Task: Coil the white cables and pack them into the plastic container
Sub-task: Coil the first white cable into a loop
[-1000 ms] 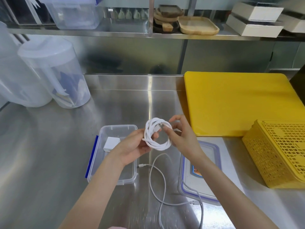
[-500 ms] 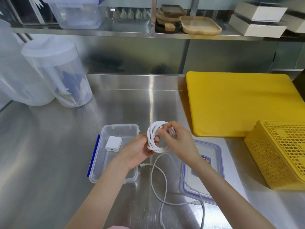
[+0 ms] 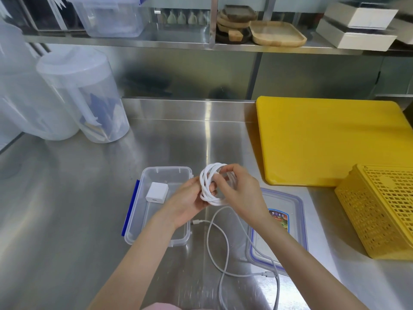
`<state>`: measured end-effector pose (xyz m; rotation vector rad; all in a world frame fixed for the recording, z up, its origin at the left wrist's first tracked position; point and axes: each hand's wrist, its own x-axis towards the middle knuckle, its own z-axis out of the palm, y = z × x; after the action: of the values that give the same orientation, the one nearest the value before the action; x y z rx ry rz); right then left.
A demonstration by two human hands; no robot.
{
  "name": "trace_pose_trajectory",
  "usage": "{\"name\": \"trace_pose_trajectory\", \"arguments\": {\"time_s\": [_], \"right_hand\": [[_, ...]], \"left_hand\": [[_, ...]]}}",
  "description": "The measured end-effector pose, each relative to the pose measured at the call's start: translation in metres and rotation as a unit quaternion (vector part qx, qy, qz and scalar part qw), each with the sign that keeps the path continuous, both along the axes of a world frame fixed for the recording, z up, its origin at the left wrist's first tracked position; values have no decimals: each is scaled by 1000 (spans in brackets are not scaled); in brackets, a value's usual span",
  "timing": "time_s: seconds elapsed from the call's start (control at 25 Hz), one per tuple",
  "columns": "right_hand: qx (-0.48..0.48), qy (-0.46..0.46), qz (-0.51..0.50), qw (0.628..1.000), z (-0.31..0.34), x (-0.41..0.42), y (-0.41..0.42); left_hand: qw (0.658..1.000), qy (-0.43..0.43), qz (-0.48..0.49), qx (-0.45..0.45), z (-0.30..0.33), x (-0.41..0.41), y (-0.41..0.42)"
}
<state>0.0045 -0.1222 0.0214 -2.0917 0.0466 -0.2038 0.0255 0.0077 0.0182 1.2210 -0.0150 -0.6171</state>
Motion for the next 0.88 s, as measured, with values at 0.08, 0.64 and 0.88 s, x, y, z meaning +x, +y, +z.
{"name": "trace_pose_trajectory", "arguments": {"time_s": [0.08,0.64,0.88], "right_hand": [[38,22,11,999,1,1,-2],[52,-22,-9,998,-2,6,-3],[40,-18,-14,999,-11,17,11]], "left_hand": [[1000,-7,1,20,2,-1,0],[984,-86,92,122,-3,0,3],[968,-121,89,200,-9,-1,18]]}}
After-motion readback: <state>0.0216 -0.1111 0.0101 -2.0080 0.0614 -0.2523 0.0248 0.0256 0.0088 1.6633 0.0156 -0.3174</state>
